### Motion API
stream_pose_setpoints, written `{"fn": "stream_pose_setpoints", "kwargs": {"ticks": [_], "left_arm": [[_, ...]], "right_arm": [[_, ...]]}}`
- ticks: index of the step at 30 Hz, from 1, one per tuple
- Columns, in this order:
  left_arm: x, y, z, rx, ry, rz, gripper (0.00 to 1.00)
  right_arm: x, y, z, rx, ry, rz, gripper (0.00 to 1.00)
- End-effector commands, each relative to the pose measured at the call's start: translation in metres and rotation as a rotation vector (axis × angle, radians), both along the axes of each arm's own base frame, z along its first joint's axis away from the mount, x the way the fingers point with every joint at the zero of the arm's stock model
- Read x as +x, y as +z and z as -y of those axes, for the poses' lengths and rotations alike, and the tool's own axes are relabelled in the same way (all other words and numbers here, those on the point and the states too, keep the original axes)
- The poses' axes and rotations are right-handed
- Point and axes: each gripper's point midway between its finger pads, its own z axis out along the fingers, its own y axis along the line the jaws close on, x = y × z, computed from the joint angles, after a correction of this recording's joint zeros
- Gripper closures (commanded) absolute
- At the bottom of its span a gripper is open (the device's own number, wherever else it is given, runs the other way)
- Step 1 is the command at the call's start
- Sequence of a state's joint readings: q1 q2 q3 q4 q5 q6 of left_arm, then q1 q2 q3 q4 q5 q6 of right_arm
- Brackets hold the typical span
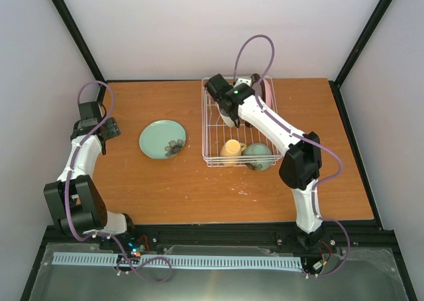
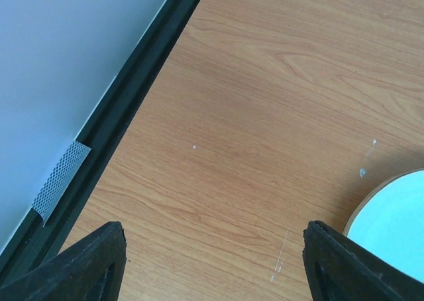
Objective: Load the mixed dishes into the dish rack
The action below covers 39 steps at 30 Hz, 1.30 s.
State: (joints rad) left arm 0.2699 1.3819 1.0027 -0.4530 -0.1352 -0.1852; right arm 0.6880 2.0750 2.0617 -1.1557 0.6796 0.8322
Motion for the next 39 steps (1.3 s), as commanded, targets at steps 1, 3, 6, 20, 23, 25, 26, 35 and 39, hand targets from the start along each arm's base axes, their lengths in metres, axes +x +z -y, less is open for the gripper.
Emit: {"fn": "stream_pose_setpoints", "kwargs": {"ticks": [1, 3, 6, 20, 23, 25, 26, 35, 39], "left_arm": [[0.008, 0.006, -0.001, 0.001, -0.003, 0.017, 0.26], [0.009, 0.005, 0.0, -0.013, -0.005, 0.019, 0.26], [0.012, 0.009, 0.0, -0.014, -0.006, 0.027, 0.26], [0.004, 0.008, -0.002, 0.012, -0.007, 0.013, 0.26], [0.002, 0.009, -0.003, 0.02, -0.002, 0.009, 0.26], [0.002, 0.009, -0.003, 0.018, 0.003, 0.008, 0.26], [0.002, 0.008, -0.003, 0.016, 0.003, 0.009, 0.26], [0.007, 0.003, 0.002, -0.038, 0.004, 0.011, 0.26], [0.01, -0.001, 0.011, -0.092, -0.017, 0.017, 0.26]], "right_arm": [[0.018, 0.034, -0.009, 0.068, 0.054, 0.149, 0.44], [0.029, 0.041, -0.033, 0.138, 0.158, 0.195, 0.53], [0.036, 0.038, -0.073, 0.225, 0.334, 0.177, 0.81], [0.054, 0.004, -0.168, 0.261, 0.63, 0.038, 0.85], [0.06, -0.01, -0.152, 0.264, 0.579, -0.01, 0.84], [0.064, -0.024, -0.132, 0.263, 0.519, -0.048, 0.84], [0.064, -0.025, -0.124, 0.257, 0.498, -0.053, 0.84], [0.072, -0.022, -0.07, 0.152, 0.345, -0.039, 0.8], [0.073, -0.019, -0.057, 0.131, 0.316, -0.03, 0.8]]}}
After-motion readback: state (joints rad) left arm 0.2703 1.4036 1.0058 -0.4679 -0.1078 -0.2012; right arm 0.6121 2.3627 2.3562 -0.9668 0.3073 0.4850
